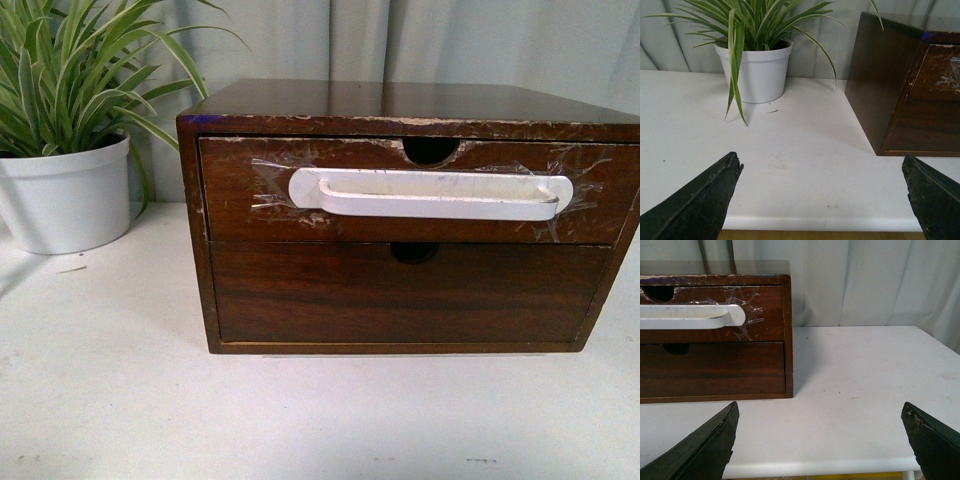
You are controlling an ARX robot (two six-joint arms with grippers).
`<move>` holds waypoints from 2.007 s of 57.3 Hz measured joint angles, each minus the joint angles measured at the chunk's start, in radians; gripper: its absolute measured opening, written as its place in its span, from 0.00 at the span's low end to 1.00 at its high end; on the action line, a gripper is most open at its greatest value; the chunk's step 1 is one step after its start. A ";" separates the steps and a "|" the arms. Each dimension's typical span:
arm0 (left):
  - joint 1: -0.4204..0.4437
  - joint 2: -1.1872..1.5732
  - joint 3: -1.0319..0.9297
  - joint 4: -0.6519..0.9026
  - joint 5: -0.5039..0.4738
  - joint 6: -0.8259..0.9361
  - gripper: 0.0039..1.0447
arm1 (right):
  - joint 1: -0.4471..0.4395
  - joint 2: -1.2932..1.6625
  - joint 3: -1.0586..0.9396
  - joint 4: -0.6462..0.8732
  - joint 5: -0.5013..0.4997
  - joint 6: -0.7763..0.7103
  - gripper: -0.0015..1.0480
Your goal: Open drawer
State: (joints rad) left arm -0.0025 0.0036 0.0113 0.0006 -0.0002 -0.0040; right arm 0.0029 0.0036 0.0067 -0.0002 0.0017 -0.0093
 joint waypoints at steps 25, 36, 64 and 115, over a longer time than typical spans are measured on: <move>0.000 0.000 0.000 0.000 0.000 0.000 0.94 | 0.000 0.000 0.000 0.000 0.000 0.000 0.91; 0.000 0.000 0.000 0.000 0.000 0.000 0.94 | 0.000 0.000 0.000 0.000 0.000 0.000 0.91; 0.000 0.000 0.000 0.000 0.000 0.000 0.94 | 0.000 0.000 0.000 0.000 0.000 0.000 0.91; -0.282 1.107 0.705 -0.032 0.362 0.604 0.94 | 0.032 0.987 0.725 -0.190 -0.432 -0.607 0.91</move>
State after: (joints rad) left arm -0.2844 1.1103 0.7158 -0.0315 0.3618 0.6003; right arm 0.0353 0.9909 0.7315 -0.1905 -0.4301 -0.6167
